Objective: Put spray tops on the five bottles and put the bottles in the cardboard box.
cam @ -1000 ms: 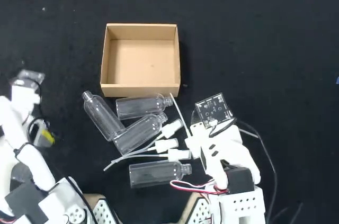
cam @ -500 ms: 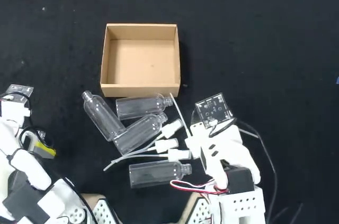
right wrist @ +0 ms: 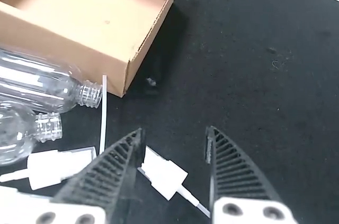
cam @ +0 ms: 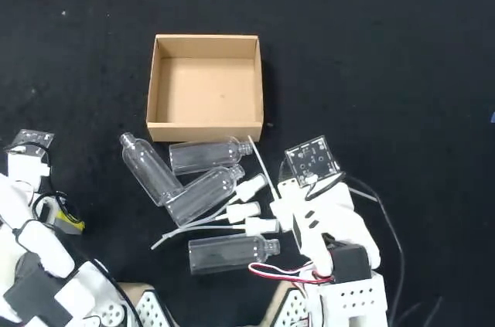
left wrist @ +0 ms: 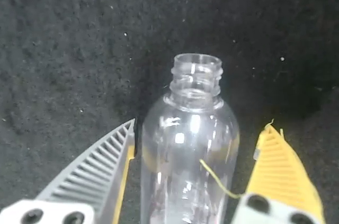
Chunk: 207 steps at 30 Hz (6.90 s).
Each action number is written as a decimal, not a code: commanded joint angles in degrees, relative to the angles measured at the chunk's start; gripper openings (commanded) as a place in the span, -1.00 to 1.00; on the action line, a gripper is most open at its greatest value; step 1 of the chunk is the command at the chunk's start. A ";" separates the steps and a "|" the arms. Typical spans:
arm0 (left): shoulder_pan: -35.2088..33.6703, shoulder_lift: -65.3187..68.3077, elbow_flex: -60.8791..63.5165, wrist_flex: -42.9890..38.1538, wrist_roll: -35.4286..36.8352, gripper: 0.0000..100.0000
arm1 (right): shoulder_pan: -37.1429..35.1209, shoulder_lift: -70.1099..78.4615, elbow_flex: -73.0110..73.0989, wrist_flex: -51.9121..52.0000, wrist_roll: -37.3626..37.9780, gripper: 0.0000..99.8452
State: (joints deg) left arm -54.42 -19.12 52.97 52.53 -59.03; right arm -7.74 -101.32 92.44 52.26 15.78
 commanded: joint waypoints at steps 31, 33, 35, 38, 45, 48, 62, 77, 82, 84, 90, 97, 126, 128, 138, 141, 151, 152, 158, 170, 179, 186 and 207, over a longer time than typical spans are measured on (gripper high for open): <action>23.08 -0.97 -16.75 25.67 15.91 -0.90 | -0.62 -1.27 -0.48 0.18 -0.53 -0.66; 23.16 -0.97 -17.89 20.84 22.51 -0.90 | -0.62 -1.27 -0.40 0.18 -0.53 -0.66; 22.02 -0.97 -18.07 15.30 28.84 -0.90 | -0.62 -1.27 -0.31 0.44 -0.53 -0.66; 21.93 -0.97 -17.89 8.09 40.00 -0.90 | -0.62 -1.27 -1.01 2.11 -0.35 -0.69; 21.85 -0.35 -16.92 0.97 49.32 -0.90 | -0.62 -1.27 -2.15 2.11 -0.44 -0.97; 21.76 -0.97 -13.58 -1.14 51.16 -0.90 | -0.62 -0.66 -3.38 2.37 -0.62 -0.90; 21.41 -3.69 -7.43 -5.45 54.68 -0.94 | 4.57 -0.48 -10.15 6.33 -0.62 -0.86; 23.08 -23.56 7.16 -10.81 55.03 -0.94 | 5.19 34.42 -28.79 6.95 0.70 -0.86; 23.08 -23.91 12.00 -18.02 55.12 -0.94 | 9.85 44.53 -37.49 13.71 8.88 -0.86; 23.16 -23.91 12.70 -19.16 55.91 -0.94 | 13.01 48.13 -41.45 17.23 11.52 -0.86; 22.73 -23.82 12.79 -19.25 60.75 -0.94 | 16.26 54.99 -46.81 25.58 21.54 -0.86; 22.73 -23.47 12.79 -19.25 63.91 -0.94 | 16.35 55.43 -46.37 30.07 29.63 -0.67; 22.64 -23.91 16.40 -24.44 65.14 -0.94 | 3.69 99.91 -60.97 13.89 36.84 -0.60; 22.64 -23.91 16.31 -24.44 65.14 -0.94 | 3.60 101.32 -60.62 11.69 36.84 -0.60; 22.64 -23.91 16.31 -24.35 65.05 -0.94 | 4.04 102.46 -58.86 6.15 36.84 -0.97; 22.64 -23.91 16.31 -24.44 65.05 -0.94 | 8.88 101.93 -59.47 5.80 36.66 -0.98; 22.64 -23.91 16.22 -24.44 65.05 -0.94 | 27.52 105.36 -70.37 4.75 2.99 -0.97; 22.64 -23.91 16.22 -24.35 65.05 -0.94 | 28.40 106.68 -71.08 4.40 2.29 -0.97; 22.64 -23.91 16.31 -24.35 65.05 -0.94 | 32.62 115.03 -75.82 7.91 2.73 -0.81; 22.64 -23.91 16.22 -24.62 65.05 -0.94 | 34.29 111.96 -77.85 15.82 13.80 -0.57; 22.64 -23.91 16.31 -24.62 65.05 -0.94 | 34.81 112.04 -69.32 5.54 16.44 -0.60; 23.08 -23.91 16.48 -24.70 65.23 -0.94 | 34.37 108.09 -72.31 6.59 15.91 -0.97; 23.25 -24.00 16.75 -35.60 65.49 -0.93 | 5.80 58.95 -73.36 12.92 -8.88 -0.98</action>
State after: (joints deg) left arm -31.82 -40.92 70.11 24.04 6.11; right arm 9.85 -35.12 22.29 67.91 11.56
